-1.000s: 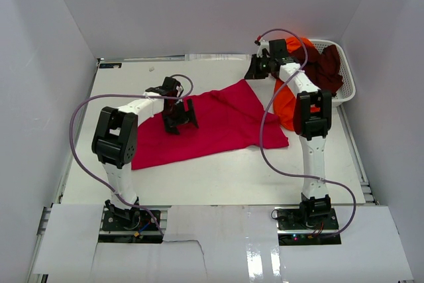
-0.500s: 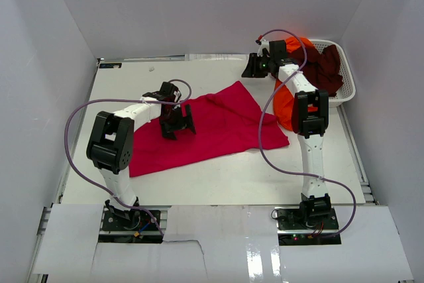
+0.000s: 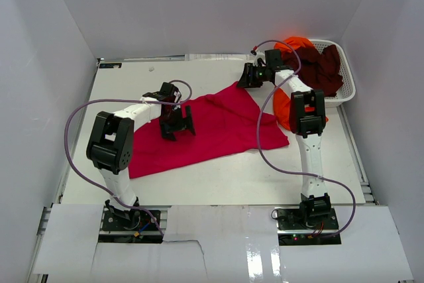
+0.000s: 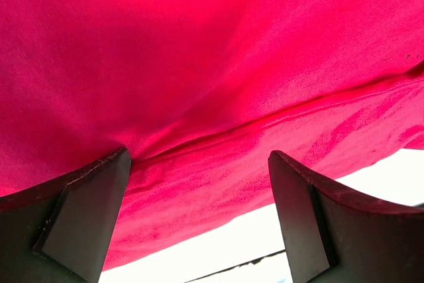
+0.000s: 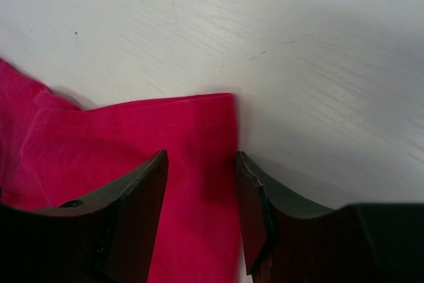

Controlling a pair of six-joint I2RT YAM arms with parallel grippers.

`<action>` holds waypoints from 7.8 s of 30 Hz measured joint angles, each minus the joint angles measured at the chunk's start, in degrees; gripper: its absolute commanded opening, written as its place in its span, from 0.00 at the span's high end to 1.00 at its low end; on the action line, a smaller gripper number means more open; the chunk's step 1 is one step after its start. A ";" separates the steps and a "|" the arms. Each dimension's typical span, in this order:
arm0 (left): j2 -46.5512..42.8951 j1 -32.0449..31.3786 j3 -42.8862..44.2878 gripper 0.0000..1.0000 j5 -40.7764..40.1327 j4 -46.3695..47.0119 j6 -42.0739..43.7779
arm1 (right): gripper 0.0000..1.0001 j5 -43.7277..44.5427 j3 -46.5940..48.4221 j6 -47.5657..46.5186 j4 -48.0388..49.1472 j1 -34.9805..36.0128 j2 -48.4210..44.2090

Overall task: Fold and stack the t-shirts
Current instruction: Fold the flattened tshirt in 1/3 of the way, then grap the side of the flattened tshirt furthest away from the robot with both arms

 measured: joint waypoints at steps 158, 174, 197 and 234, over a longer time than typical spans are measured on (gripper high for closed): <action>1.27 4.37 8.15 0.02 -22.27 -11.37 4.72 | 0.47 50.99 -60.00 9.53 -24.13 31.41 -50.95; 1.18 4.76 7.96 0.02 -22.23 -11.39 4.52 | 0.53 50.27 -55.49 7.98 -20.76 32.20 -44.81; 1.18 4.76 7.89 0.02 -22.21 -11.39 4.55 | 0.92 53.68 -54.45 7.54 -20.57 32.22 -43.56; 0.28 7.67 6.80 0.02 -21.14 -10.97 2.27 | 0.42 57.83 -12.76 -6.40 -15.98 12.81 -21.27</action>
